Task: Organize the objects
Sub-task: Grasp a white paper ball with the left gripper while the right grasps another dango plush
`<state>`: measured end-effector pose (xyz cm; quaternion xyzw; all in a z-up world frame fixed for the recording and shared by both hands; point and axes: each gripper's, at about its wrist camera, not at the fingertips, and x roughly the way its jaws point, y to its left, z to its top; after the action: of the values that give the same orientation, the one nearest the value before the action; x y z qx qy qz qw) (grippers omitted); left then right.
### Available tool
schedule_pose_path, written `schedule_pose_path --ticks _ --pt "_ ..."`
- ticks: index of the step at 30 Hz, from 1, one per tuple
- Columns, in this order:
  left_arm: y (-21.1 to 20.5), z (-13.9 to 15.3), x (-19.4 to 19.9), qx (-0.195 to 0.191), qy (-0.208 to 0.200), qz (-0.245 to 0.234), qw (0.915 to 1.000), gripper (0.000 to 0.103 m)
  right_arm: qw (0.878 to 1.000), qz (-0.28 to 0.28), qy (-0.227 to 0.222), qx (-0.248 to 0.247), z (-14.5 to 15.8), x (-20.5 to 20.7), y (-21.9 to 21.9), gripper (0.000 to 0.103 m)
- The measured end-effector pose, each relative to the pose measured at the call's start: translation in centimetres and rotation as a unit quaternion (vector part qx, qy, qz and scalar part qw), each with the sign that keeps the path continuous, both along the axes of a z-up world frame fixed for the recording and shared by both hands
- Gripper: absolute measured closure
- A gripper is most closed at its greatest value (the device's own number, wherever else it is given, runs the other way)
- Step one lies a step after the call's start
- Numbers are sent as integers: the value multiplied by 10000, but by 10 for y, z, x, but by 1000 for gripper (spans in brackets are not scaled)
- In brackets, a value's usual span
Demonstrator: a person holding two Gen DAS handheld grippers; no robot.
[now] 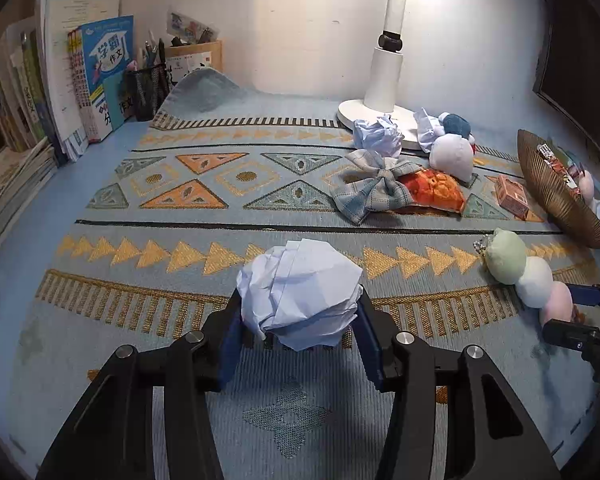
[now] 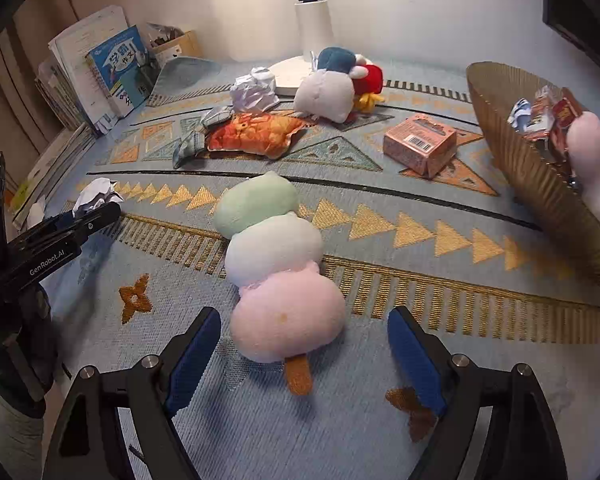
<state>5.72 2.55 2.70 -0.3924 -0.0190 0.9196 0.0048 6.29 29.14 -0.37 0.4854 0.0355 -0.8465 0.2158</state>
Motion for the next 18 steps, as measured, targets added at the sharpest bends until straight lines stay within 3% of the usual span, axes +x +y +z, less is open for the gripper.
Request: schedule_pose_path --ticks 2,5,6,7,11,18 --pt "2 -1 0 -73 -22 14 10000 55 9998 140 145 42 -1 -2 -7 17" --pt "2 -2 -2 -144 -83 58 9998 55 9976 265 425 481 -5 1 -25 19" --pt "3 -2 -2 -165 -88 57 9998 55 9965 281 500 607 -6 2 -29 23" --pt "3 -2 -2 -188 -81 51 9998 55 9961 353 565 577 -4 5 -31 34" --pt "8 -2 1 -356 -41 52 9993 55 9963 328 632 474 -2 6 -27 49" --pt "12 -2 0 -475 -55 50 9988 55 9966 253 660 431 -1 5 -22 51"
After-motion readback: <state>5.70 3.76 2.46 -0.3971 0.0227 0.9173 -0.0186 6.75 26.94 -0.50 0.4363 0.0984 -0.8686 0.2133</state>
